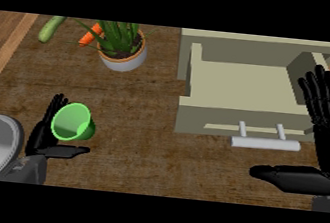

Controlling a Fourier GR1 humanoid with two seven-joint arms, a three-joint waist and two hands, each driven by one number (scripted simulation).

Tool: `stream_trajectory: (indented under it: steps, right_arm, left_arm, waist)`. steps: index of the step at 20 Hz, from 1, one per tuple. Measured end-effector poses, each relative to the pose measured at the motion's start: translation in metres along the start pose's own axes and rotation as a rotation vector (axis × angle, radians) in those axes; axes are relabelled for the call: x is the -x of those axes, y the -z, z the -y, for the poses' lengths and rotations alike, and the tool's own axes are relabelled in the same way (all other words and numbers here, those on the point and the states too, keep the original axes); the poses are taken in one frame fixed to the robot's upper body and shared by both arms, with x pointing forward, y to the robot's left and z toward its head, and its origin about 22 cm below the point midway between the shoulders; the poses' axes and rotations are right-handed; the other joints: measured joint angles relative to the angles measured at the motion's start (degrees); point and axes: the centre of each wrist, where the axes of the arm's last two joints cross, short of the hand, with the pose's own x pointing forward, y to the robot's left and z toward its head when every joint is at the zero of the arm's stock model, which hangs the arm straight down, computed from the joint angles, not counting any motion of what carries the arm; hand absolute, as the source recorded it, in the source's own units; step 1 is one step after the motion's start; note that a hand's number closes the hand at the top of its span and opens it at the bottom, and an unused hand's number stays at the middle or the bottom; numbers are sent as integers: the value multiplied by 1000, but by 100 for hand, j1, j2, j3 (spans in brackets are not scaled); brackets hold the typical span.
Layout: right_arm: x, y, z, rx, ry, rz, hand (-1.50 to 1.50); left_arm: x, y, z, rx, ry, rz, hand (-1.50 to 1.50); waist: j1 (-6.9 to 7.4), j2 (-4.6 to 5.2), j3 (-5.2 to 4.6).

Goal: Pick up the cup, place it into the drawer and close the drawer

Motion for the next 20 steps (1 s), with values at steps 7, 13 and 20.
stream_trajectory:
  steps: [7,13,20]
  right_arm:
    - [7,-3,4,-5,9,-11,-150]
    - [10,-5,2,-11,14,-12,-150]
    - [6,-3,2,-7,1,-12,-150]
  left_arm:
    - [-1,10,12,49,-81,11,150]
    - [-3,18,21,115,-158,4,150]
    - [-2,26,41,122,-237,47,150]
  waist:
    - [0,0,0]
    - [-2,-2,0]
    - [1,-5,1]
